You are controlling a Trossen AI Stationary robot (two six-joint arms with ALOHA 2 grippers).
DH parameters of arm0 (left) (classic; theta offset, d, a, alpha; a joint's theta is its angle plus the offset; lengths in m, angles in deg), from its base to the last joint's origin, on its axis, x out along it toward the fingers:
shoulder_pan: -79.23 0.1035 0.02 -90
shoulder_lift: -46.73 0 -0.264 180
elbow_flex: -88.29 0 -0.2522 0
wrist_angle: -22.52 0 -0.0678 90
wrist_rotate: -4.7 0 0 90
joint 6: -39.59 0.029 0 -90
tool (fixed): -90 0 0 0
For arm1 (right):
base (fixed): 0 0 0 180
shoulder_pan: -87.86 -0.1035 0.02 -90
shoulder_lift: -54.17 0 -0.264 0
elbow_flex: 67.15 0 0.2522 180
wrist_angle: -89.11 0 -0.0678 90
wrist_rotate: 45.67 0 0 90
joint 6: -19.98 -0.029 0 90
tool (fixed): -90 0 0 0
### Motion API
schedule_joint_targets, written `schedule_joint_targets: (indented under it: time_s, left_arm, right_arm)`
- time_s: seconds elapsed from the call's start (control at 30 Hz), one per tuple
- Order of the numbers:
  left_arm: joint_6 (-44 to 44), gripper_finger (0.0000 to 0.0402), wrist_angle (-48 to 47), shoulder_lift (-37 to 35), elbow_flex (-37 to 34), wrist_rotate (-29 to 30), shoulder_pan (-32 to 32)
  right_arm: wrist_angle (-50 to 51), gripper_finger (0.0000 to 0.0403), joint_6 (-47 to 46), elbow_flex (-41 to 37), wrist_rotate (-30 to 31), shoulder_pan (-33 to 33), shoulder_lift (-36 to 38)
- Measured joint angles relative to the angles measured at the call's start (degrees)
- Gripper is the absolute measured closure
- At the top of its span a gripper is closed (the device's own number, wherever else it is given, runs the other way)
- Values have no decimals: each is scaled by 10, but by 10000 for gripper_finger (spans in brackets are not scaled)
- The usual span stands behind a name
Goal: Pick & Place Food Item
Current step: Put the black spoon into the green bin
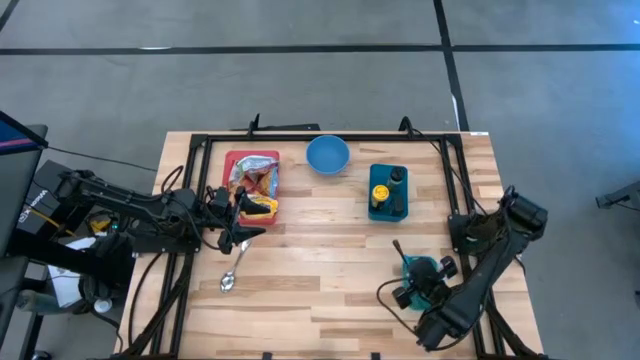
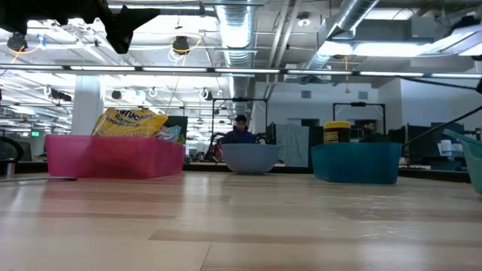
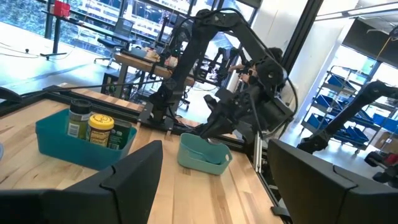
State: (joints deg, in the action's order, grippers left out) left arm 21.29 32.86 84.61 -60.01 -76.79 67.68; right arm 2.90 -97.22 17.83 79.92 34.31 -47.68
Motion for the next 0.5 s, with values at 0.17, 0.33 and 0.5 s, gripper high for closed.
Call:
schedule_joint_targets:
  time_s: [0.17, 0.33, 0.5]
  left_arm:
    - [0, 115, 0, 0, 0, 0, 0]
    - [0, 115, 0, 0, 0, 0, 0]
    - [0, 115, 0, 0, 0, 0, 0]
  right_arm:
    - [-17, 403, -33, -30, -3, -17, -1]
    - [-32, 403, -53, -34, -11, -33, -25]
    - [-45, 403, -67, -34, -13, -54, -54]
